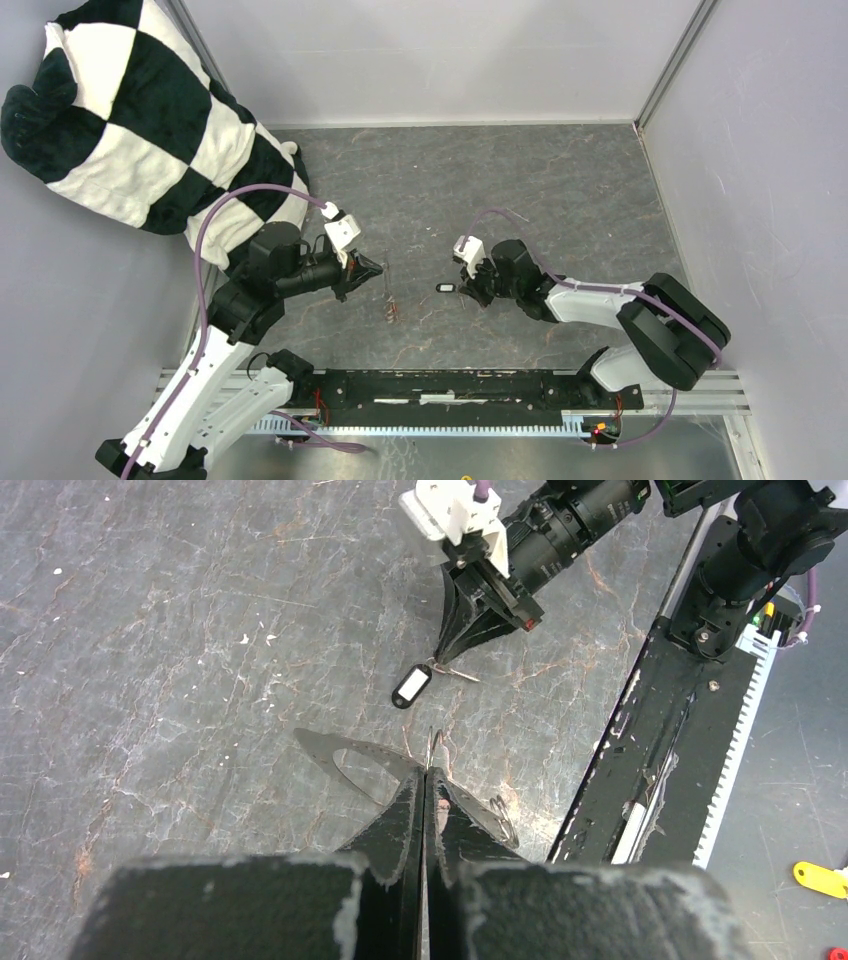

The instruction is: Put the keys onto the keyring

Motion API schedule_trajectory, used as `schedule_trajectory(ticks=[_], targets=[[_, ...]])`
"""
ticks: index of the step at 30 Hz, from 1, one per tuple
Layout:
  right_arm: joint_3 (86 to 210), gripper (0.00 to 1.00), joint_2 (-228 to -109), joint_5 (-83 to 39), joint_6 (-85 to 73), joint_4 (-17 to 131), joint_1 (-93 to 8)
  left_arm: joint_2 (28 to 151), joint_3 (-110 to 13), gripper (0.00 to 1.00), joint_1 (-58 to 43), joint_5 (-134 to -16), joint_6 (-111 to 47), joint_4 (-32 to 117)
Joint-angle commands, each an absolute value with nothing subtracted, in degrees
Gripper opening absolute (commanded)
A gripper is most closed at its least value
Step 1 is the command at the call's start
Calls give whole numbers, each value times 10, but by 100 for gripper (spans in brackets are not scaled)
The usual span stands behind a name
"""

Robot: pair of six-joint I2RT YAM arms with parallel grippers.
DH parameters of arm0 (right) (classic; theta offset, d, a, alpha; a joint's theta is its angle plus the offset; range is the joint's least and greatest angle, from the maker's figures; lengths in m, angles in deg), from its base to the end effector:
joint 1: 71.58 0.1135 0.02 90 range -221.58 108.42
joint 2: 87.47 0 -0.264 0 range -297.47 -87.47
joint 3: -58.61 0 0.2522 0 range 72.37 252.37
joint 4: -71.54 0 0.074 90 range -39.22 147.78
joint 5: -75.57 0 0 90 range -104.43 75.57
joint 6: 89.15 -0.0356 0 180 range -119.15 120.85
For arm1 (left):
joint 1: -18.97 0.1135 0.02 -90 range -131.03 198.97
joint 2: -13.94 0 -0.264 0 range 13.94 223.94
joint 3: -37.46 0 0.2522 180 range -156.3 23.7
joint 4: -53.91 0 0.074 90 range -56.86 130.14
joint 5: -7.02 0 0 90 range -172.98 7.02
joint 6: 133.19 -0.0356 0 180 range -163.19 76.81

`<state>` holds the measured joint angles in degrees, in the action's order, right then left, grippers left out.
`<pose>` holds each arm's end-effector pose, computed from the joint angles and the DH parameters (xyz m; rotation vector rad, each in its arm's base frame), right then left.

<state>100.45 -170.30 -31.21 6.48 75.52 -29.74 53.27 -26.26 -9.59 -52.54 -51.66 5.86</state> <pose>0.1896 0.1836 0.1449 -1.0627 2.0038 0.6675 0.1156 -0.0834 0.3430 0.9574 1.7561 -0.7521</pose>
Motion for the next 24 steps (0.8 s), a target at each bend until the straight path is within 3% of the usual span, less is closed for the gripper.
schedule_trajectory(ticks=[1, 11, 24], targets=[[984, 0, -1661, -329, 58, 821, -299, 526, -277, 2, -92, -525, -544, 68], [967, 0, -1548, -360, 20, 804, -293, 540, -249, 2, -92, -543, -523, 89], [1058, 0, -1461, -283, -31, 718, -176, 597, -261, 2, -97, -588, -484, 151]])
